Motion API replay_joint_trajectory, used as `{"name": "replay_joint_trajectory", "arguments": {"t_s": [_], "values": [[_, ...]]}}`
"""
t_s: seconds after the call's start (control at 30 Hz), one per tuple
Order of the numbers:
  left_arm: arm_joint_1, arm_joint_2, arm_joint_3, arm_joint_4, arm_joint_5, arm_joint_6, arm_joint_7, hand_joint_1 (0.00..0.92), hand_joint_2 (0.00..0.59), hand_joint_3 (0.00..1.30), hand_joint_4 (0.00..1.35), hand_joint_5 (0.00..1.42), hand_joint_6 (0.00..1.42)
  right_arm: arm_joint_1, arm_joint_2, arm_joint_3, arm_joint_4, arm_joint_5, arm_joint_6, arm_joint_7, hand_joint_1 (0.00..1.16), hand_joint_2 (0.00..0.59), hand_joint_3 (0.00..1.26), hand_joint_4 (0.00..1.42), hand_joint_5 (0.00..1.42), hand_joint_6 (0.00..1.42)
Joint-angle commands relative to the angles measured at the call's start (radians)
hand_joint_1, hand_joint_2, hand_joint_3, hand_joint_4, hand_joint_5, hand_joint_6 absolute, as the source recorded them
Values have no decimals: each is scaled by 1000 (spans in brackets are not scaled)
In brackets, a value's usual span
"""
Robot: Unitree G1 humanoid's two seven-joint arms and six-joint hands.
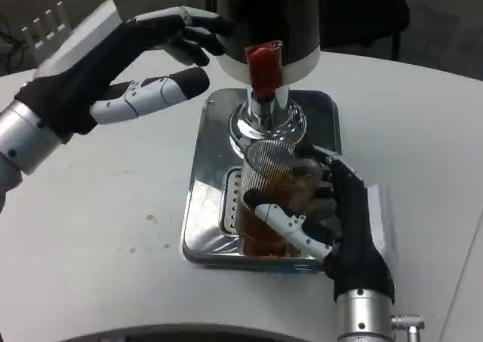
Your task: Grasp the cup under the faucet to collect the drink, then remove the cup.
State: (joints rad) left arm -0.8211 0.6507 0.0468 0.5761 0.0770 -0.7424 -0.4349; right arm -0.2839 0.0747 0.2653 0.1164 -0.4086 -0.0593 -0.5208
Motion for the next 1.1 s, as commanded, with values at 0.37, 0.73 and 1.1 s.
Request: {"name": "replay_joint_trajectory", "arguments": {"t_s": [0.37, 0.73, 1.1], "values": [[105, 46, 98, -40, -52, 39, 19, 0, 111, 348, 387, 443, 449, 114, 24, 22, -142, -12, 5, 30, 768, 212, 712, 786, 925, 924], [173, 53, 163, -63, -58, 83, 52, 0, 111, 348, 395, 451, 455, 183, 14, 19, -238, -11, 14, 59, 778, 195, 749, 806, 956, 958], [306, 66, 220, -165, -56, 134, 83, 0, 111, 348, 396, 453, 469, 259, -12, 14, -344, -29, 11, 132, 798, 189, 769, 823, 984, 1008]]}}
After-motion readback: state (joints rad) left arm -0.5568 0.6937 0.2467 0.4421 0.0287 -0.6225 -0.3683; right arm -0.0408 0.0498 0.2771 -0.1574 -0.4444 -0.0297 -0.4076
